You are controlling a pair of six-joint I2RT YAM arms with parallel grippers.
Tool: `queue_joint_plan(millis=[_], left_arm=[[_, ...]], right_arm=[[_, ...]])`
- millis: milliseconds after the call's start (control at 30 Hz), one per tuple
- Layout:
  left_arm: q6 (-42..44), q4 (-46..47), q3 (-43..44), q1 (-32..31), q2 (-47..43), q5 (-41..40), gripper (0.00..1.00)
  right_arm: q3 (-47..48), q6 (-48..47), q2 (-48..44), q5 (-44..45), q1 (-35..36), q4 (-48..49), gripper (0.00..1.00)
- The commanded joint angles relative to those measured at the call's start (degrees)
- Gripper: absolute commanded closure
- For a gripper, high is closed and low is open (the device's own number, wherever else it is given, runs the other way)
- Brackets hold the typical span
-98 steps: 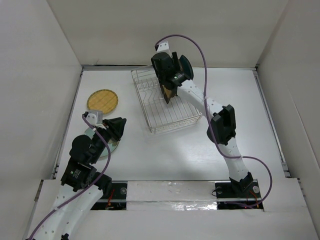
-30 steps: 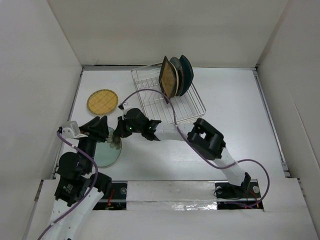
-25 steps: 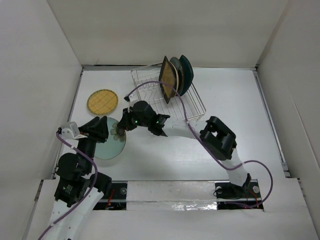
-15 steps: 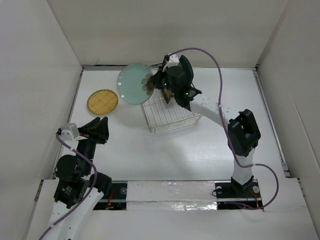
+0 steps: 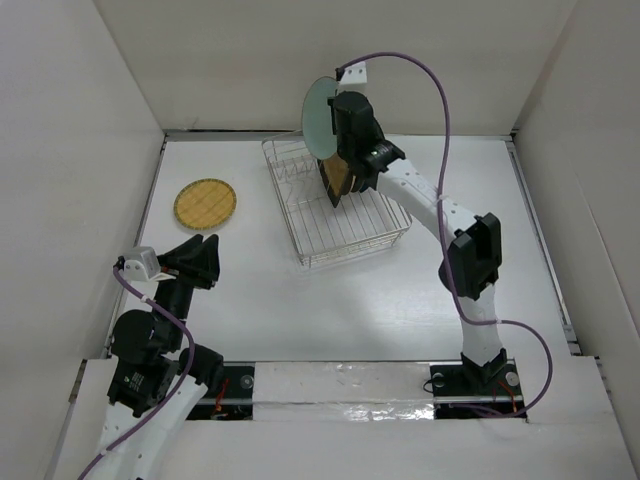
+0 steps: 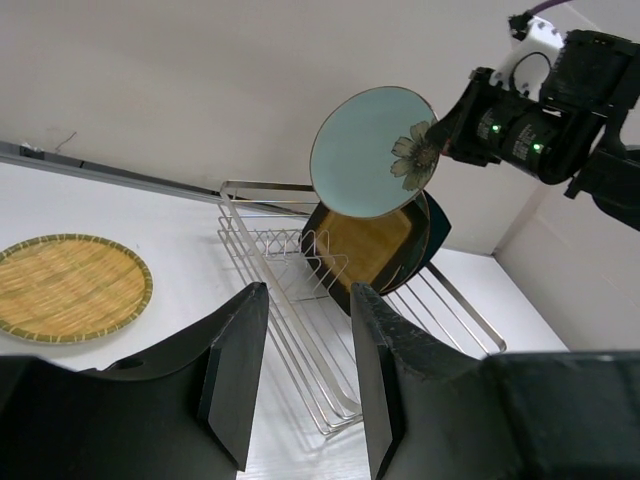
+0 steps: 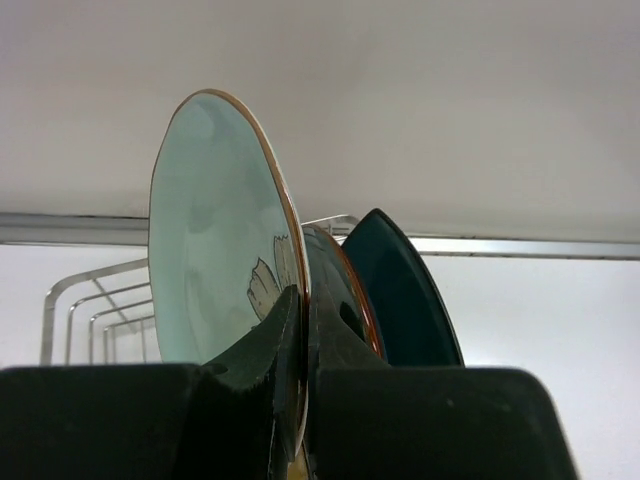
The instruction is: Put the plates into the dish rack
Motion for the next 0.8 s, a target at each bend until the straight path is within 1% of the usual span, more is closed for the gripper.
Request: queue_joint_plan(millis=[0, 100, 300, 400, 567, 600, 767], left_arm=[[0.59, 2.82, 0.39, 0.28, 0.38, 1.11, 0.64], [0.59, 2.65, 0.39, 0.28, 0.38, 1.02, 0.64], [0.59, 2.73, 0.38, 0.28, 0.55, 0.94, 0.64], [0.41, 2.65, 0.47, 0.28, 0.47, 0.67, 0.65], [0.23, 2.82, 0.21, 0.28, 0.64, 0.15, 0.65], [0.15, 2.65, 0.38, 0.28, 1.08, 0.06, 0.65], [0.06, 1.86, 0.65, 0.28, 4.50, -0.38, 0.67]], right_arm=[[7.28, -5.41, 2.03, 5.39, 2.09, 2.84, 1.00], [8.78, -7.60, 4.67, 6.80, 2.62, 2.38, 1.00], [9.22, -9.10, 7.22, 7.24, 3.67, 1.59, 1.00], [10.89, -9.28, 9.15, 7.24, 3.68, 0.45, 1.00], [8.35, -9.89, 10.56, 6.63, 5.52, 1.33, 1.00], [7.74, -10.24, 10.91, 6.80, 7.09, 2.02, 1.00], [2.91, -13.32, 12.50, 9.96, 10.09, 4.84, 1.00]])
